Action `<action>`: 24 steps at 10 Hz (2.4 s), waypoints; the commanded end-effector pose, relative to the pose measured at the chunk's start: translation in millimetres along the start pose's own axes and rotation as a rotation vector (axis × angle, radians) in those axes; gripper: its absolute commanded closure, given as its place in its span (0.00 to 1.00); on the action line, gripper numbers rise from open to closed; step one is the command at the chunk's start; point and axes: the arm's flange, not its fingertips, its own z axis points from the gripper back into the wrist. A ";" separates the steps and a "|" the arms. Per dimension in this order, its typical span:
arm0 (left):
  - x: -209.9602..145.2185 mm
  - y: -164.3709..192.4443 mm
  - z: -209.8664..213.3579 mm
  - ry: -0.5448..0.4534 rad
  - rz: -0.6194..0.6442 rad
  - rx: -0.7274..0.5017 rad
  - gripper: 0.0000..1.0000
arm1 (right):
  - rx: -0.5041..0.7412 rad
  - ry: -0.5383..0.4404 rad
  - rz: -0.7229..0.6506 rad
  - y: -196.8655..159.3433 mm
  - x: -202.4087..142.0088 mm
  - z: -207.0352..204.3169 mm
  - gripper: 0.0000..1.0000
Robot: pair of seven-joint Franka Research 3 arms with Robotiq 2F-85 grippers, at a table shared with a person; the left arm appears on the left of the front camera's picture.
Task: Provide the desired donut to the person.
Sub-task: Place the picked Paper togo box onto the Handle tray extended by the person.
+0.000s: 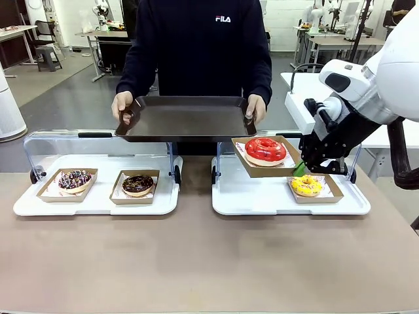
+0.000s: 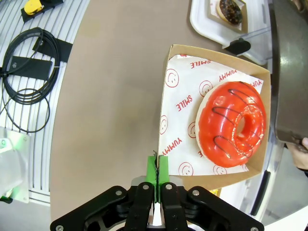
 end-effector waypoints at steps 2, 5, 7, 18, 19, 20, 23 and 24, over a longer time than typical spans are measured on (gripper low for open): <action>0.0 0.3 -0.5 -0.009 0.000 -0.004 0.00 | -0.015 0.012 -0.005 -1.3 -0.1 0.1 1.00; 0.0 0.3 -0.5 -0.009 0.000 -0.004 0.00 | 0.000 0.000 0.000 0.0 0.0 0.0 0.98; 0.0 0.3 -0.5 -0.009 0.000 -0.004 0.00 | -0.017 0.057 -0.041 -54.0 38.0 14.4 0.98; 0.0 0.3 -0.5 -0.009 0.000 -0.004 0.00 | -0.083 0.200 -0.153 -238.0 93.4 -92.4 0.98; 0.0 0.3 -0.5 -0.009 0.000 -0.004 0.00 | -0.088 0.210 -0.181 -242.1 83.0 -96.3 0.98; 0.0 0.3 -0.5 -0.009 0.000 -0.004 0.00 | -0.105 0.228 -0.184 -245.5 72.0 -99.6 0.98; 0.0 0.3 -0.5 -0.009 0.000 -0.004 0.00 | -0.083 0.173 -0.146 -250.0 56.7 -106.0 0.98; 0.0 0.3 -0.5 -0.009 0.000 -0.004 0.00 | -0.071 0.150 -0.154 -254.0 52.1 -111.1 0.98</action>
